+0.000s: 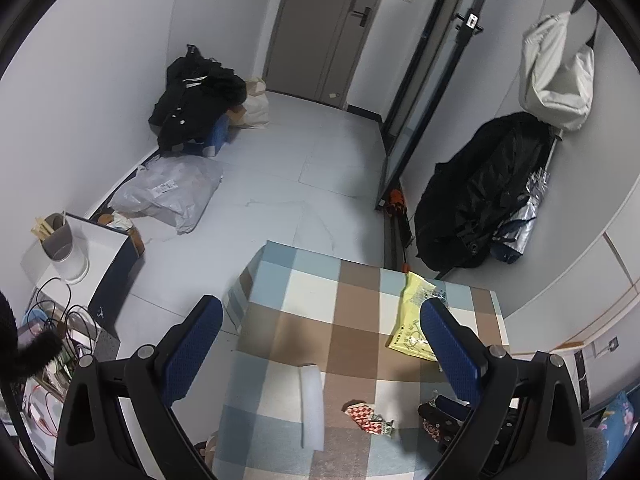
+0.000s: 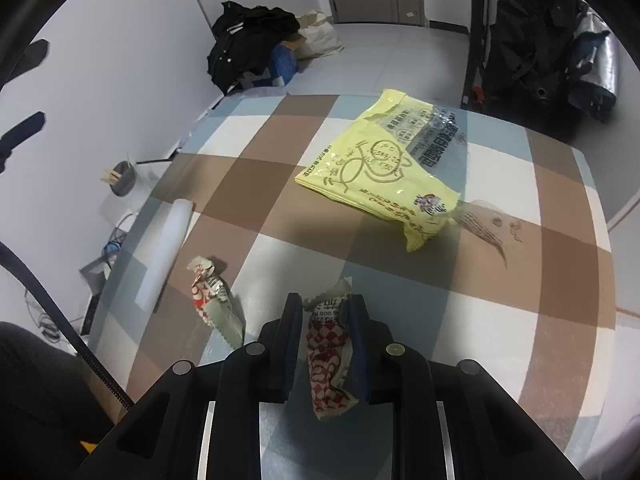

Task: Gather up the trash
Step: 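Lower the right tool and grasp the red-white snack wrapper, then grasp the yellow bread bag with the left tool while the right tool holds the wrapper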

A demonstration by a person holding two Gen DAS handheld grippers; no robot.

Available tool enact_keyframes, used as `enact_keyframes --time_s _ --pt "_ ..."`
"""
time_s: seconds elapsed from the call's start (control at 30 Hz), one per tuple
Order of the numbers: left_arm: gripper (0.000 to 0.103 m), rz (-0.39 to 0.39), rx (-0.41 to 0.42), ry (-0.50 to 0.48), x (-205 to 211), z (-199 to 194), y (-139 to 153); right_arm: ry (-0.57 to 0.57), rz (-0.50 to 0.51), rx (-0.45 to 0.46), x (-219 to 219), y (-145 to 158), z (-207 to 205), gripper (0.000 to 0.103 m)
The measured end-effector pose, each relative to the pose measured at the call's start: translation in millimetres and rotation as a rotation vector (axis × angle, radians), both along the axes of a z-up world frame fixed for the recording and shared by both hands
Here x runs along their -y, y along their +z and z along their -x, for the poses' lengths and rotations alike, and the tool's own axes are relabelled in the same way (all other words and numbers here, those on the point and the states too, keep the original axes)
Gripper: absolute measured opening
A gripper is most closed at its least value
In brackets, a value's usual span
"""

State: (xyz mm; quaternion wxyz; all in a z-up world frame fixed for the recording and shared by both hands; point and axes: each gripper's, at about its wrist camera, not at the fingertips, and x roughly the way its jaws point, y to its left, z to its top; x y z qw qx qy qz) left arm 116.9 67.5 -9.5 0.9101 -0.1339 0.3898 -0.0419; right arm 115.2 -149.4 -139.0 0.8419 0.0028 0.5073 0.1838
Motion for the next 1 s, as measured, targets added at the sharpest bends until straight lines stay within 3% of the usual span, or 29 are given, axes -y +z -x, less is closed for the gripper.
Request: enact_keyframes --time_s 0.23,0.53,0.77,1.0 --pt "0.097 -0.029 -0.027 -0.106 29 -14 -6 -0.024 -0.072 0.009 20 12 9 0.022" --pt "0.097 0.012 -0.163 -0.31 84 -51 -29 -0.059 -0.171 0.044 59 38 28 0.022" --pt "0.097 -0.105 -0.268 -0.438 142 -79 -58 -0.092 -0.243 0.043 89 41 37 0.022" --pt "0.097 -0.158 -0.352 -0.443 168 -103 -83 -0.12 -0.291 0.035 105 36 37 0.022"
